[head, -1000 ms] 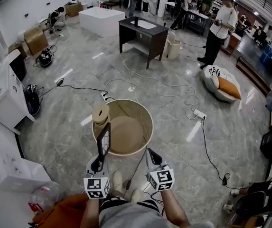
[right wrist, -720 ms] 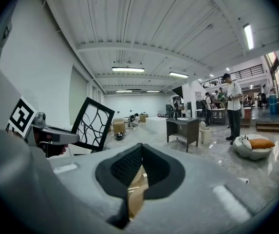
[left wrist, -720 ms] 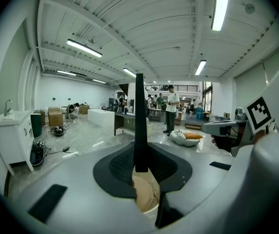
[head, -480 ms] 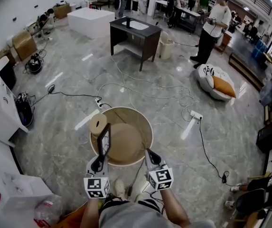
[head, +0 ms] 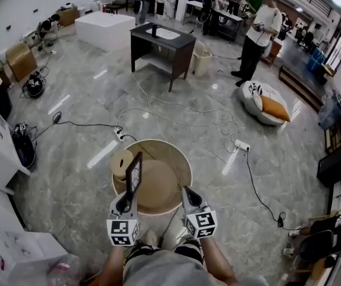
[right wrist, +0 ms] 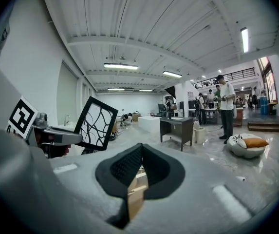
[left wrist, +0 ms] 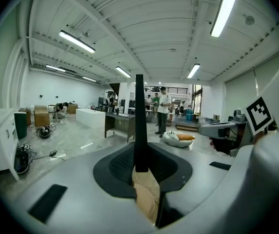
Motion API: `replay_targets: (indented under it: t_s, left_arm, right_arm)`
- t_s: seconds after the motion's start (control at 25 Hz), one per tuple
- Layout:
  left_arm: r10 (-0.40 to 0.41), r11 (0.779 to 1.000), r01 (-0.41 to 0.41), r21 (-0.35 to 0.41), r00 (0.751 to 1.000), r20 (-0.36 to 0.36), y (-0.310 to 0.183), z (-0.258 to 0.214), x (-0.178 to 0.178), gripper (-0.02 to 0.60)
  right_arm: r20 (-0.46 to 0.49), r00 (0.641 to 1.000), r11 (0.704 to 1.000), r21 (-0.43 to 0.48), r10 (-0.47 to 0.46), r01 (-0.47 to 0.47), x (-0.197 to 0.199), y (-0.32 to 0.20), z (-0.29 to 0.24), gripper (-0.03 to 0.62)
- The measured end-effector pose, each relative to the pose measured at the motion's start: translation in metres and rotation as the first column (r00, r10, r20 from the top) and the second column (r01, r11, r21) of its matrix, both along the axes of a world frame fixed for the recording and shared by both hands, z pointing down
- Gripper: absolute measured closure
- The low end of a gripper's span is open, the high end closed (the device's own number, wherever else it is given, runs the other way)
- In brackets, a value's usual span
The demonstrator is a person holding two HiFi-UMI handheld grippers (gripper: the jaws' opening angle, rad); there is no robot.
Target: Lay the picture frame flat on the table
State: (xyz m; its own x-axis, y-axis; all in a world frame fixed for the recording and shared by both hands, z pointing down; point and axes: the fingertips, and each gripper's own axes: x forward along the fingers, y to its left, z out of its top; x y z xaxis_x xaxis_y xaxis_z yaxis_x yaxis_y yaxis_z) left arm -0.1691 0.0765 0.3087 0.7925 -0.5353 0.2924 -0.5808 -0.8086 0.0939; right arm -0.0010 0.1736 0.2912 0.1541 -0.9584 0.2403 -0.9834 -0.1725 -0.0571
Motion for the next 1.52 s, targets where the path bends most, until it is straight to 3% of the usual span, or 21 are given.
replay_targets:
  t_s: [0.4,0.76,1.16,1.52]
  left_arm:
    - [-0.001,1.0,0.001,-0.008,1.0,0.008,-0.032,0.007,0.039,0.5]
    - [-0.102,0.994,0.104,-0.029,0.993,0.051,-0.063,0.019,0.101,0.501]
    - [-0.243,0.963,0.253,-0.091,0.963,0.115,-0.104,0.056,0.157,0.501]
    - [-0.285,0.935,0.314,-0.168,0.943,0.173,-0.118,0.116,0.187,0.5]
  right_arm:
    - [0.013,1.0,1.0,0.017,-0.001,0.001,0.037,-0.03,0.005,0.595]
    - [0.067,0.993,0.995,0.005,-0.098,0.098,0.111,-0.084,0.024,0.595]
    - [0.149,0.965,0.97,-0.084,-0.215,0.229,0.18,-0.139,0.08,0.595]
    - [0.178,0.949,0.947,-0.146,-0.261,0.287,0.217,-0.173,0.128,0.594]
